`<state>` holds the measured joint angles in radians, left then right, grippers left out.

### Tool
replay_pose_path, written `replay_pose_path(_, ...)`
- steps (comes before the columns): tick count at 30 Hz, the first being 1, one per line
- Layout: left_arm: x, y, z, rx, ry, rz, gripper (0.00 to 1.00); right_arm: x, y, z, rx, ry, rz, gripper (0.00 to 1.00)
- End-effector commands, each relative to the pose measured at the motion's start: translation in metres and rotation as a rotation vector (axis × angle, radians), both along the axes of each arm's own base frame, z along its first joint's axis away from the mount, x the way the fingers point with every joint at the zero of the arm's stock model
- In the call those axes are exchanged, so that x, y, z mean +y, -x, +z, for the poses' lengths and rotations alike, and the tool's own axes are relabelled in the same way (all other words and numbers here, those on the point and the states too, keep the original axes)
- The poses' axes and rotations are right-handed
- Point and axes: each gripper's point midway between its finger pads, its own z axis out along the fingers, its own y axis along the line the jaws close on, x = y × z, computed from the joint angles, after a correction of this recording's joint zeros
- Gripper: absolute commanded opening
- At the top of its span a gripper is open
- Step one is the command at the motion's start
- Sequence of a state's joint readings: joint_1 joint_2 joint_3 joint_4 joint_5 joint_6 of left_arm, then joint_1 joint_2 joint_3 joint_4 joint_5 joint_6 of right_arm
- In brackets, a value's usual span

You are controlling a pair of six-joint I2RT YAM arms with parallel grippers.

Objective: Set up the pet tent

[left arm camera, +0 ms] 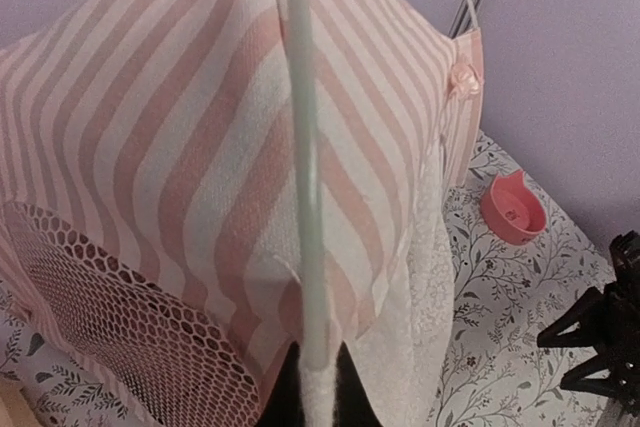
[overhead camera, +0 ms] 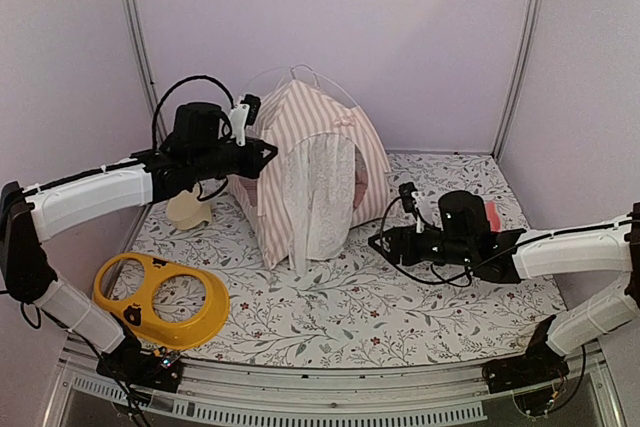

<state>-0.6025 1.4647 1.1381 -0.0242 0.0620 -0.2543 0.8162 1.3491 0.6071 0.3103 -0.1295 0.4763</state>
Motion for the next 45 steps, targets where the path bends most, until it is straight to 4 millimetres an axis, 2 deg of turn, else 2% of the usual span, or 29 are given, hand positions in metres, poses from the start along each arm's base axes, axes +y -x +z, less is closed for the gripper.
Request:
replay_pose_path(1, -0.01, -0.004, 0.06, -0.131, 0.086, -0.053, 0.0, -0.013, -0.003, 0.005, 0.01, -0.007, -0.093, 0.61)
replay_pose_path(5, -0.015, -0.002, 0.07, -0.139, 0.096, -0.077, 0.0, -0.017, -0.001, 0.018, -0.016, -0.018, -0.151, 0.57)
replay_pose_path(8, -0.017, 0.001, 0.076, -0.142, 0.093, -0.101, 0.0, -0.015, 0.0, 0.027, -0.057, -0.006, -0.166, 0.59)
replay_pose_path(10, -0.02, 0.003, 0.081, -0.143, 0.1, -0.119, 0.0, -0.001, -0.003, 0.026, -0.055, 0.006, -0.125, 0.62)
replay_pose_path(15, -0.025, 0.007, 0.092, -0.15, 0.099, -0.123, 0.0, 0.04, -0.021, -0.011, 0.032, 0.089, -0.061, 0.66)
replay_pose_path(18, -0.021, 0.002, 0.09, -0.137, 0.101, -0.076, 0.0, 0.062, -0.029, -0.02, 0.042, 0.103, -0.08, 0.71)
replay_pose_path(22, -0.02, -0.005, 0.078, -0.1, 0.101, -0.013, 0.0, 0.089, -0.016, -0.027, 0.042, 0.135, -0.093, 0.77)
replay_pose_path(24, -0.021, -0.006, 0.072, -0.094, 0.095, 0.007, 0.0, 0.091, -0.011, -0.036, 0.071, 0.138, -0.112, 0.79)
replay_pose_path(29, -0.026, -0.002, 0.063, -0.116, 0.092, 0.037, 0.0, 0.077, -0.004, -0.067, 0.167, 0.159, -0.164, 0.82)
replay_pose_path(32, -0.027, 0.001, 0.064, -0.154, 0.094, 0.026, 0.0, 0.071, -0.006, -0.073, 0.183, 0.148, -0.183, 0.83)
replay_pose_path(35, -0.031, 0.0, 0.063, -0.161, 0.092, 0.007, 0.0, 0.08, -0.018, -0.081, 0.2, 0.149, -0.143, 0.82)
replay_pose_path(38, -0.032, -0.004, 0.062, -0.153, 0.084, 0.018, 0.0, 0.1, -0.024, -0.081, 0.159, 0.146, -0.082, 0.81)
replay_pose_path(41, -0.03, -0.008, 0.059, -0.147, 0.07, 0.035, 0.0, 0.111, -0.023, -0.079, 0.141, 0.137, -0.062, 0.8)
replay_pose_path(45, -0.027, -0.015, 0.049, -0.134, 0.049, 0.056, 0.0, 0.115, -0.014, -0.079, 0.132, 0.126, -0.052, 0.79)
